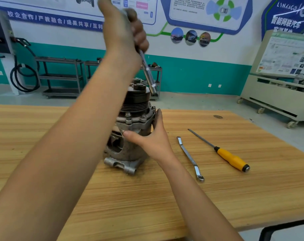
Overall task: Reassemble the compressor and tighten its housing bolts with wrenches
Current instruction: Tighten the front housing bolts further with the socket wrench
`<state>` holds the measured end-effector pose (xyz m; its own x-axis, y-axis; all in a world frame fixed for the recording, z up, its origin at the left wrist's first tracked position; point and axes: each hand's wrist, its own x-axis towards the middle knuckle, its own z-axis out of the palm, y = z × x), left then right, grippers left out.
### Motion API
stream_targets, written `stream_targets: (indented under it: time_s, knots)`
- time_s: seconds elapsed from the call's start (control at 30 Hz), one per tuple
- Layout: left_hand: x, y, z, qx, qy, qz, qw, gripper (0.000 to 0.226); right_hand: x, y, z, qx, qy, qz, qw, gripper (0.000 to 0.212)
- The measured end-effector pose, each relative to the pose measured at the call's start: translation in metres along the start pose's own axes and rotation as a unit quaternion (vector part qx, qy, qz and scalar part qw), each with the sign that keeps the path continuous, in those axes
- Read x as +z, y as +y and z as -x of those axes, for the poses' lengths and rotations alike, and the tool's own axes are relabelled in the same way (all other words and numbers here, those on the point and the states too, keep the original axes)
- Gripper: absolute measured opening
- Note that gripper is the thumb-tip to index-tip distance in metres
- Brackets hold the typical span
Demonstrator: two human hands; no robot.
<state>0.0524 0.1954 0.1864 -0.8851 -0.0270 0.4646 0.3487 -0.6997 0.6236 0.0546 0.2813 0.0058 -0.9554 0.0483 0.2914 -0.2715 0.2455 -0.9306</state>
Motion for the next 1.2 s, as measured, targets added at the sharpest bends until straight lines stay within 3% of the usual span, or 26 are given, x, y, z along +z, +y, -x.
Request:
stream_targets:
  time_s: [0.13, 0.3, 0.47, 0.67, 0.87, 1.03, 1.13, 1.2]
  knots:
    - [-0.022, 0.021, 0.010, 0.057, -0.009, -0.062, 0.996, 0.048, -0.001, 0.000, 0.000, 0.003, -0.001, 0.001, 1.000, 0.126]
    - [-0.052, 0.010, 0.017, -0.001, 0.104, -0.068, 0.992, 0.058, 0.000, -0.001, 0.001, 0.000, 0.002, 0.002, 1.000, 0.125]
    - [-0.058, 0.005, 0.016, -0.011, 0.133, -0.047, 0.990, 0.058, 0.001, -0.001, 0.000, -0.002, 0.004, 0.011, 1.000, 0.123]
    - [-0.056, 0.016, 0.011, 0.002, 0.133, -0.007, 0.991, 0.059, 0.002, -0.001, 0.000, -0.008, 0.004, 0.016, 1.000, 0.118]
    - [-0.061, 0.007, 0.007, -0.049, 0.116, 0.008, 0.992, 0.059, 0.003, -0.003, 0.002, -0.017, 0.005, 0.026, 1.000, 0.113]
    - [-0.068, 0.008, -0.003, -0.117, 0.036, 0.038, 0.992, 0.066, -0.007, -0.008, 0.002, -0.016, -0.024, 0.059, 0.998, 0.122]
    - [-0.059, 0.006, -0.009, -0.157, -0.044, -0.014, 0.986, 0.072, -0.015, -0.019, 0.003, 0.015, -0.032, 0.009, 0.999, 0.133]
    - [-0.048, 0.002, -0.008, -0.178, -0.118, -0.081, 0.974, 0.072, -0.016, -0.030, 0.002, -0.013, 0.019, -0.001, 1.000, 0.122]
